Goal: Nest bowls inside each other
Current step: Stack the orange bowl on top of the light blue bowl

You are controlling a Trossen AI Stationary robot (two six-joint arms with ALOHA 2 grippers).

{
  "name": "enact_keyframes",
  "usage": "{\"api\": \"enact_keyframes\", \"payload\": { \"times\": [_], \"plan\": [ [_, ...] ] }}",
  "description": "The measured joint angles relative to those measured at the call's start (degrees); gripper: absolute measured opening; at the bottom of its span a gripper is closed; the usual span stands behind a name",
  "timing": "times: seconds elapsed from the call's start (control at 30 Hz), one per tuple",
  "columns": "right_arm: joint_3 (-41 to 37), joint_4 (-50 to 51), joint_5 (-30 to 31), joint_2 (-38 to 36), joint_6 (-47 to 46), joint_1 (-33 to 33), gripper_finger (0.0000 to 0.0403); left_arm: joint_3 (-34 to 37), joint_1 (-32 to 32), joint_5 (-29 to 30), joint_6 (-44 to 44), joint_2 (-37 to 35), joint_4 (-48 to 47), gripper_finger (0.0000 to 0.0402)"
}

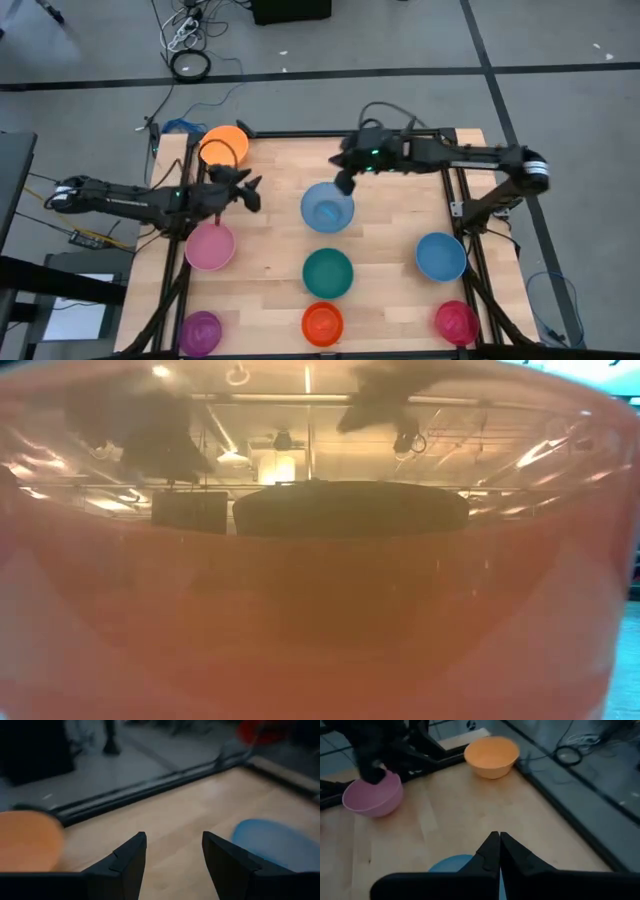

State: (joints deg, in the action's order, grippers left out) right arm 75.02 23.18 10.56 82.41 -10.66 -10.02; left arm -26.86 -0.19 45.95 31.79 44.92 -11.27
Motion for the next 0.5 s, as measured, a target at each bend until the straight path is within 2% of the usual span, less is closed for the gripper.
{"api": "enact_keyframes", "payload": {
  "times": [0.13, 0.3, 0.4, 0.5],
  "plan": [
    [0.0, 4.43, 2.33, -5.39, 1.0, 0.07, 0.0, -9.26, 4.97, -2.72, 2.65, 2.97, -16.11, 0.0202],
    [0.0, 8.59, 2.2, -9.65, 1.66, 0.25, 0.0, -19.21, 13.49, -8.4, 4.23, 9.54, -34.15, 0.0202],
    [-0.01, 11.28, 1.56, -11.37, 1.96, 0.95, 0.0, -22.47, 19.34, -14.0, 1.36, 14.51, -39.86, 0.0202],
    [-0.02, 13.3, 1.3, -13.13, 2.76, 1.9, 0.0001, -24.46, 23.91, -18.1, -4.23, 19.6, -39.68, 0.0202]
  ]
}}
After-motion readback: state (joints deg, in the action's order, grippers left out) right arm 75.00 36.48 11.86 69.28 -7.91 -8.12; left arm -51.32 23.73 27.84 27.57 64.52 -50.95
